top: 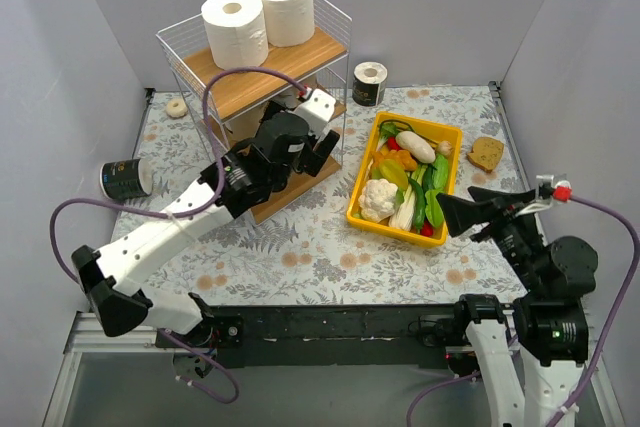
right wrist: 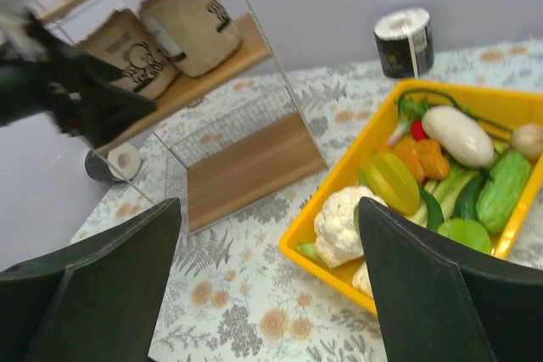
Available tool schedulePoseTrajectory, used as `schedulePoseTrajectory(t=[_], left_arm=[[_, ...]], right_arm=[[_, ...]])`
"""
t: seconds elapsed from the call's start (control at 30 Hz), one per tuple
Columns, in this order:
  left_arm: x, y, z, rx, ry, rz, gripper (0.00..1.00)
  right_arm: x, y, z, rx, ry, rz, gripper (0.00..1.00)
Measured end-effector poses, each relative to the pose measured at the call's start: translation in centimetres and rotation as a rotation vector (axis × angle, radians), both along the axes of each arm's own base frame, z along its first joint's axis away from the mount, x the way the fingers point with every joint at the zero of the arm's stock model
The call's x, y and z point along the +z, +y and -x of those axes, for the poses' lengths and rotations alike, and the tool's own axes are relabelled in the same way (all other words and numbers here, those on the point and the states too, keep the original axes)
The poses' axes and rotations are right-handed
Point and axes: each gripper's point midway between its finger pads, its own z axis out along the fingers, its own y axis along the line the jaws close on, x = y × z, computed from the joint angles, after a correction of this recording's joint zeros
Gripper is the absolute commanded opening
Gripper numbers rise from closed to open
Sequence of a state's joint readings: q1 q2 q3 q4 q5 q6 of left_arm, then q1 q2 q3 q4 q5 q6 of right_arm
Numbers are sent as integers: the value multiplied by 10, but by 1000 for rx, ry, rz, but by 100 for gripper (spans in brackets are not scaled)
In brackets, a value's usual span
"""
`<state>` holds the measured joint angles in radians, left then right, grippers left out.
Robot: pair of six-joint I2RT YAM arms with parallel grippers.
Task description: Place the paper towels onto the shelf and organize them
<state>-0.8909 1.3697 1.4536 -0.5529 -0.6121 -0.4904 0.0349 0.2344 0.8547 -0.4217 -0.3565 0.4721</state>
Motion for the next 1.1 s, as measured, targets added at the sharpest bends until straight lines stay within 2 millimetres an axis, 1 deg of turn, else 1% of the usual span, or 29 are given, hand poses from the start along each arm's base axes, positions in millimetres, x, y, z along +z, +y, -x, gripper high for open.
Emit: schedulePoseTrajectory(t=[0.03,0.07,0.17,0.27,0.37,0.4,0.43,0.5,0.6,0.67,0.77,0.87,0.9,0.93,0.97,1.1], left_arm=[[5,-5,6,-33,13,49,98],[11,-9,14,-65,26,98,98],[29,-19,38,-170,62,244,98],[51,-26,68,-280,102,401,98],[62,-20,99,-354,133,529,98],[61,-16,109,-370,144,565,98],[59,-10,118,-379,154,595,98],[55,1,133,-385,166,652,98],[39,16,149,-371,189,710,98],[26,25,157,-357,206,738,98],[8,34,162,-330,221,757,98],[-14,42,163,-290,231,752,98],[-20,45,163,-278,233,749,98],[-27,50,163,-260,225,750,98],[-30,53,163,-251,220,749,98],[-43,67,162,-209,179,761,98]], right_arm=[[-6,-1,-6,-8,48,0,92],[-13,-2,-14,-14,98,2,98],[-41,-3,-35,-27,254,6,99],[-64,-7,-54,-57,377,14,99],[-77,-10,-72,-78,446,21,98],[-79,-10,-80,-83,463,22,99],[-80,-10,-90,-87,477,24,99],[-81,-10,-108,-90,497,27,95],[-79,-8,-141,-90,503,31,94],[-82,-8,-168,-104,518,39,93],[-87,-4,-206,-130,541,57,91],[-85,3,-243,-151,546,68,90],[-84,7,-257,-155,543,63,89],[-82,11,-278,-161,534,51,89],[-82,14,-290,-164,527,43,89],[-99,25,-336,-177,533,-1,88]])
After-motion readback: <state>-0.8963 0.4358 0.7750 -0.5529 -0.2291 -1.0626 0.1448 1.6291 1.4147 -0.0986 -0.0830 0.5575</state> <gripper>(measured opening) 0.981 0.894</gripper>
